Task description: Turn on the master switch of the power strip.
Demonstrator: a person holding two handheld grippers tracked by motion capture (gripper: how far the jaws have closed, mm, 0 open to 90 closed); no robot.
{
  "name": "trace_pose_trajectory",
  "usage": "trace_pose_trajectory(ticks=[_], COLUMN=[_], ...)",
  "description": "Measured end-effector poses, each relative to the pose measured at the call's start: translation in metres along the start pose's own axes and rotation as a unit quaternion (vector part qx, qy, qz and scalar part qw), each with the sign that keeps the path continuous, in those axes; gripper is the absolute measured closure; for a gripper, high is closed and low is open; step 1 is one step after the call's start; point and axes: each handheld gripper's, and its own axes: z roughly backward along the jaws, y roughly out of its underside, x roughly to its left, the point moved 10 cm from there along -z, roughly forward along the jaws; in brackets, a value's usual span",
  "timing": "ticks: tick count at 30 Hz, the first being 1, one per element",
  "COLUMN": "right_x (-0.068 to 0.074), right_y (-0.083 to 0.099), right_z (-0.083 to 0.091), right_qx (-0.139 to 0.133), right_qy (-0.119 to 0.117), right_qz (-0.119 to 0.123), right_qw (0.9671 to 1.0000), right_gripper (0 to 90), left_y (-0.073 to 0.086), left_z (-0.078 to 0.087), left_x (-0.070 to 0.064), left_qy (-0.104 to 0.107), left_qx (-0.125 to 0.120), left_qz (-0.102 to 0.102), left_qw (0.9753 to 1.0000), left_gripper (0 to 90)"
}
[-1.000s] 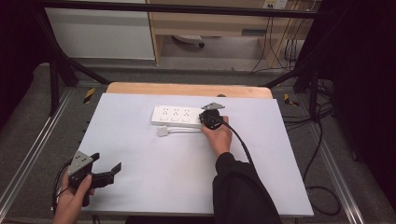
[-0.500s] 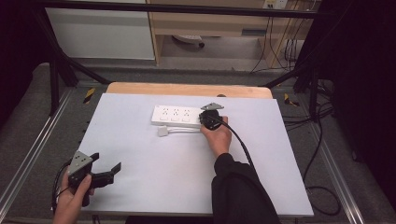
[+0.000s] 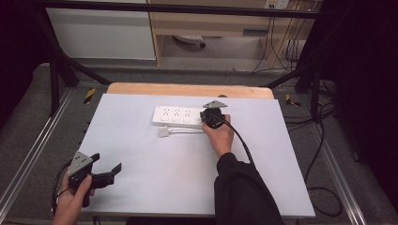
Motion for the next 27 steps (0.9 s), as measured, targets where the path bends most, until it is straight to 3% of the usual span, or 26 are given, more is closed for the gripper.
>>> trace_pose_trajectory(ticks=[8, 27], right_x=[0.0, 0.002], right_y=[0.0, -0.004], right_z=[0.002, 0.014], right_qx=[0.004, 0.007], right_qy=[-0.006, -0.019], right_qz=[-0.013, -0.017], right_qw=[0.9999, 0.9997], right_gripper=[84.4, 75.9], left_y=[0.0, 0.0], left_z=[0.0, 0.0], left_x=[0.0, -0.001], left_qy=[0.001, 0.002], left_qx=[0.0, 0.001], left_qz=[0.0, -0.001], left_qw=[1.0, 1.0], left_gripper=[7.0, 7.0])
